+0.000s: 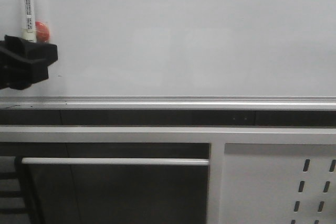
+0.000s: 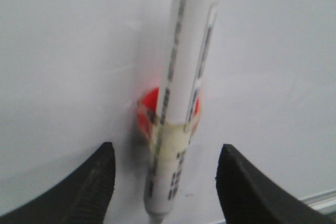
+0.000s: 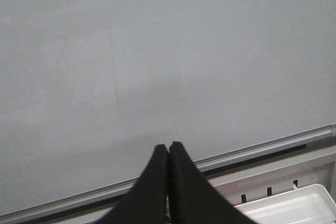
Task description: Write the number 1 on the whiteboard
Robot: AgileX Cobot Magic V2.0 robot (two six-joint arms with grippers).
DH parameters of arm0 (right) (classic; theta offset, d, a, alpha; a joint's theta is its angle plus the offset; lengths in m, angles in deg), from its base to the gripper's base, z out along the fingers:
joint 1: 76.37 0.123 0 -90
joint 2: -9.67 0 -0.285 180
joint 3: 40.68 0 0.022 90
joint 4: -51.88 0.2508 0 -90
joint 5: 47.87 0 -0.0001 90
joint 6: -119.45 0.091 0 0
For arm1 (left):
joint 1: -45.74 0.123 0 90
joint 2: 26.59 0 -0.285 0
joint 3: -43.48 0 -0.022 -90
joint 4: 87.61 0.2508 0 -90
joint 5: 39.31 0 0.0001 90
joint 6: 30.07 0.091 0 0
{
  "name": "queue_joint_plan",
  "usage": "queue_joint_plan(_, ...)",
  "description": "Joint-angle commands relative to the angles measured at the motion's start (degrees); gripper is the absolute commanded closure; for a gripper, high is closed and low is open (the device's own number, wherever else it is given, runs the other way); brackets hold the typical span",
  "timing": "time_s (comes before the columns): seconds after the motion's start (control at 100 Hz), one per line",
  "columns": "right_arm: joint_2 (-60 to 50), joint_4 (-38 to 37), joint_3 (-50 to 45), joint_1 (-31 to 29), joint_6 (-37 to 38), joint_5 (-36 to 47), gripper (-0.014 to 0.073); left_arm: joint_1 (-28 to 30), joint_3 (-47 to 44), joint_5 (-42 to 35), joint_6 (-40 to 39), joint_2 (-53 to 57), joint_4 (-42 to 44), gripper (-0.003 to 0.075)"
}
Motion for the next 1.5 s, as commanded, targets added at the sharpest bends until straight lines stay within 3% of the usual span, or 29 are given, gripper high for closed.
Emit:
queue_joint_plan(0.0, 1.16, -0.09, 1.21, -0.41, -0.46, 4.7, 0.0673, -0.42, 1.19, -13.3, 2.91, 3.4, -0.05, 0.0364)
queue_joint_plan(0.2, 1.16, -0.09, 1.21, -0.41, -0.46, 4.7, 0.0673, -0.42, 1.19, -11.78, 3.18, 3.06, 0.01, 0.0395)
queue_joint_plan(1.18, 1.16, -0.09, 1.21, -0.41, -0.46, 7.63, 0.0673, -0.42, 0.42, -4.31, 2.74, 2.68, -0.44, 0.04)
queue_joint_plan(1.27, 1.16, -0.09, 1.21, -0.41, -0.46, 7.63, 0.0673, -0.42, 0.42, -3.15, 2.74, 2.68, -0.44, 0.0449)
queue_joint_plan(1.34, 1.16, -0.09, 1.21, -0.41, -0.46, 7.63, 0.0673, -0.42, 0.42, -2.16, 2.74, 2.68, -0.55, 0.0536)
queue_joint_plan(1.43, 1.16, -0.09, 1.21, -0.41, -0.46, 7.63, 0.0673, -0.42, 0.42, -1.76, 2.74, 2.06, -0.65, 0.0711)
queue_joint_plan(1.49, 1.16, -0.09, 1.21, -0.41, -0.46, 7.63, 0.0673, -0.42, 0.42, -1.97, 2.39, 1.48, -0.65, 0.0736)
